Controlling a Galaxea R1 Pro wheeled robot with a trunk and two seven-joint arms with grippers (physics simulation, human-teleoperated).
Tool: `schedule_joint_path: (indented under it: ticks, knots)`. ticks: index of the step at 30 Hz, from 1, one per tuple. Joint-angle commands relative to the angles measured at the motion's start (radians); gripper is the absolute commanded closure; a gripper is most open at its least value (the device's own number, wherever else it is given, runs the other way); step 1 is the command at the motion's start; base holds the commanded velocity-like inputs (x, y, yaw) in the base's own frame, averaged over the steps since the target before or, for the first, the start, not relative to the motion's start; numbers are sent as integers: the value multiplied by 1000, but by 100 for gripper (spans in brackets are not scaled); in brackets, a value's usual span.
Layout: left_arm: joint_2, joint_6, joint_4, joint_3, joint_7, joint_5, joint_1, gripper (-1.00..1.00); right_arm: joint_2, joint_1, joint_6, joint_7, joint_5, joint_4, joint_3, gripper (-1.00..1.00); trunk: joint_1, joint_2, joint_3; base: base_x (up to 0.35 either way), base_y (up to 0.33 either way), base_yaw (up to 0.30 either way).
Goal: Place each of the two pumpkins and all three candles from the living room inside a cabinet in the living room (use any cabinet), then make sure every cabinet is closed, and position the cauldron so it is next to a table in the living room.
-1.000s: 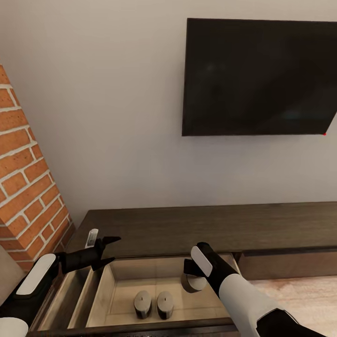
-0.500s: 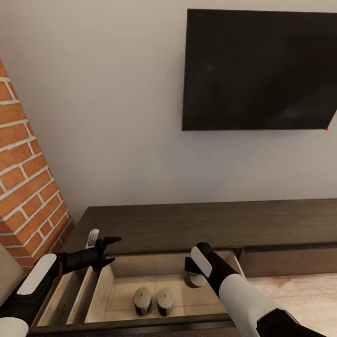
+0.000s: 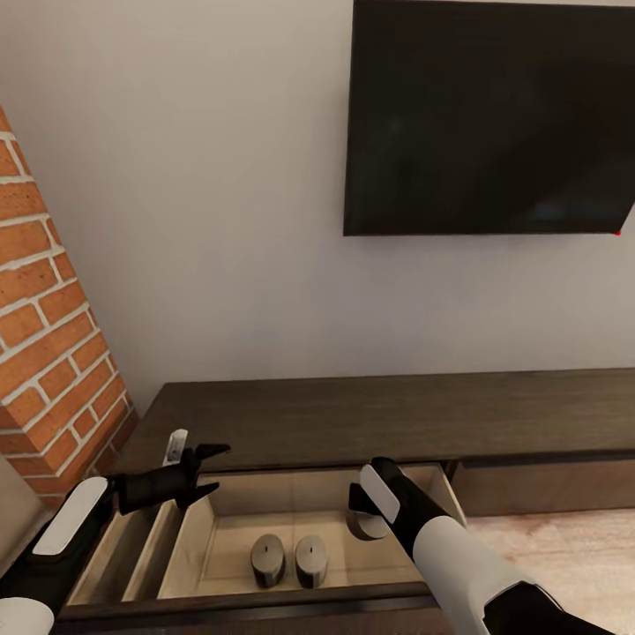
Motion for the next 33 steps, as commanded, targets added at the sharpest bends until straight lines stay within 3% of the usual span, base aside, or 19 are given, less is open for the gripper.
schedule_joint_path:
  ticks: [1, 5, 9, 15, 33]
  knots:
    - [0, 0, 0, -9, -1, 1, 0, -100, 0, 0, -1, 0, 0, 0, 0, 100, 4, -7, -3, 0, 0, 0]
    - [0, 0, -3, -32, -31, 1, 0, -100, 1, 0, -3, 0, 0, -1, 1, 100, 19, -35, -16, 0, 0, 0]
    - [1, 0, -5, -46, -114, 1, 0, -100, -1, 0, -4, 0, 0, -1, 1, 100, 35, -63, -28, 0, 0, 0]
    - [3, 0, -5, -70, -159, 1, 0, -100, -1, 0, -43, 0, 0, 0, 1, 100, 58, -105, -47, 0, 0, 0]
    - [2, 0, -4, -73, -169, 1, 0, -100, -4, 0, -66, 2, 0, 1, 1, 100, 127, -231, -103, 0, 0, 0]
